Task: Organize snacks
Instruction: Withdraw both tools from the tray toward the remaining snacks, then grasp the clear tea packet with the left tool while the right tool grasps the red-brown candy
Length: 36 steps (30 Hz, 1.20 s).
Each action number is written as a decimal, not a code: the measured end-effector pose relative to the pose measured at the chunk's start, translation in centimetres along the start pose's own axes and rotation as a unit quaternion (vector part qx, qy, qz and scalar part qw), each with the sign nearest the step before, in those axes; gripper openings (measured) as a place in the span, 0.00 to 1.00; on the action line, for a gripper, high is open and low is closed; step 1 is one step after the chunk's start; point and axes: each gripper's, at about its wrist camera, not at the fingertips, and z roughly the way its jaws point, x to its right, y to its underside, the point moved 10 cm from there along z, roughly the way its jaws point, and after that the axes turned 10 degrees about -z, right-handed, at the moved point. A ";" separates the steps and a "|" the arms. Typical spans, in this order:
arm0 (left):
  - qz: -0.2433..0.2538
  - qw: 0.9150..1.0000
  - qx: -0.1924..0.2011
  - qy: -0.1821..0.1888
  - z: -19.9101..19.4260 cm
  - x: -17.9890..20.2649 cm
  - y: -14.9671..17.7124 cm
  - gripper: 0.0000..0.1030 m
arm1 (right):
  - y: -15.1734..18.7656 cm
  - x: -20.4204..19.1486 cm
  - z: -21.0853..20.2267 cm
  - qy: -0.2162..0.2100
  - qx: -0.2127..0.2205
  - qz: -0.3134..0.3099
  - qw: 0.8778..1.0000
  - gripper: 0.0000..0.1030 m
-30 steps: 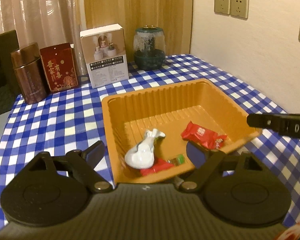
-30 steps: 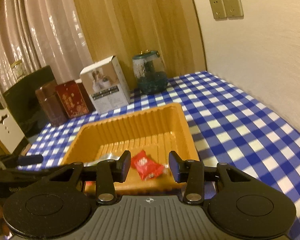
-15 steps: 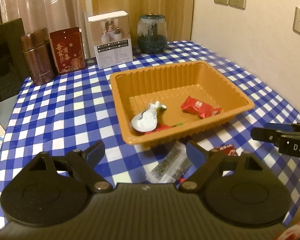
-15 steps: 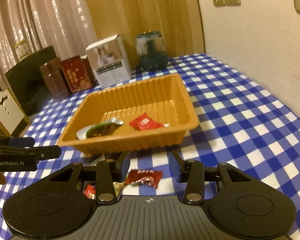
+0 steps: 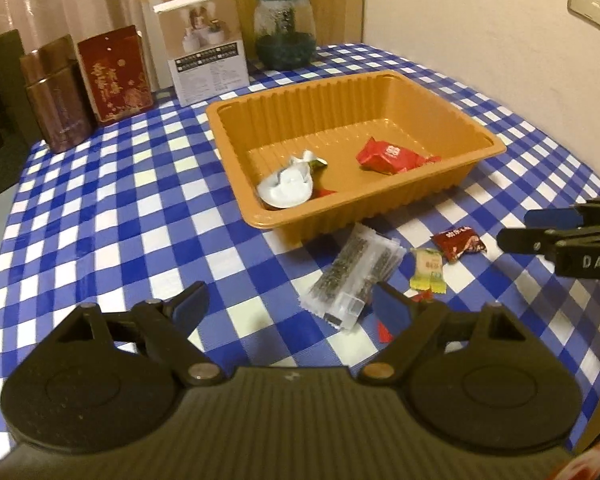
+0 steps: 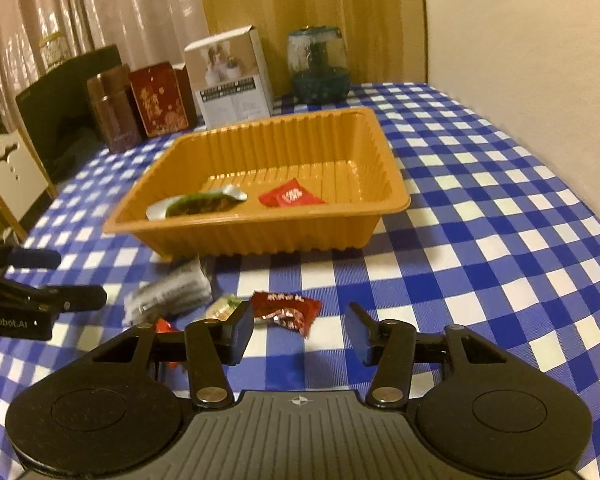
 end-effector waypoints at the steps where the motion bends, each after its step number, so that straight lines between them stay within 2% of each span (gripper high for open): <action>1: 0.003 1.000 0.000 0.004 0.2 0.1 0.0 0.85 | 0.2 -0.1 0.3 0.000 -0.005 -0.007 1.000 0.51; 5: 0.024 1.000 -0.006 0.011 1.0 0.5 0.5 0.85 | 0.5 -0.7 1.6 -0.004 -0.021 -0.063 0.998 0.55; 9: 0.020 1.000 -0.010 0.018 1.4 0.1 0.6 0.84 | 0.5 -0.5 3.0 -0.008 -0.028 -0.121 0.992 0.55; 18: 0.020 0.999 -0.011 0.028 2.2 0.1 0.4 0.84 | 0.2 -1.2 6.3 -0.054 -0.045 -0.170 0.983 0.55; 21: 0.024 0.999 -0.009 0.033 2.3 0.5 0.3 0.84 | 0.1 -1.4 6.6 -0.066 -0.047 -0.166 0.983 0.55; 24: 0.021 0.999 -0.008 0.040 2.5 0.6 0.2 0.84 | 0.1 -1.6 6.4 -0.070 -0.049 -0.160 0.983 0.40; 25: 0.021 0.999 -0.008 0.043 2.6 0.7 0.2 0.84 | 0.2 -1.6 6.3 -0.070 -0.051 -0.159 0.983 0.29; 33: 0.039 0.996 -0.012 0.074 3.6 2.0 0.1 0.77 | -0.1 -1.8 3.8 -0.060 -0.045 -0.118 0.990 0.26; 36: 0.062 0.995 -0.020 0.081 4.3 2.6 0.4 0.71 | -0.2 -1.8 3.2 -0.053 -0.042 -0.115 0.991 0.26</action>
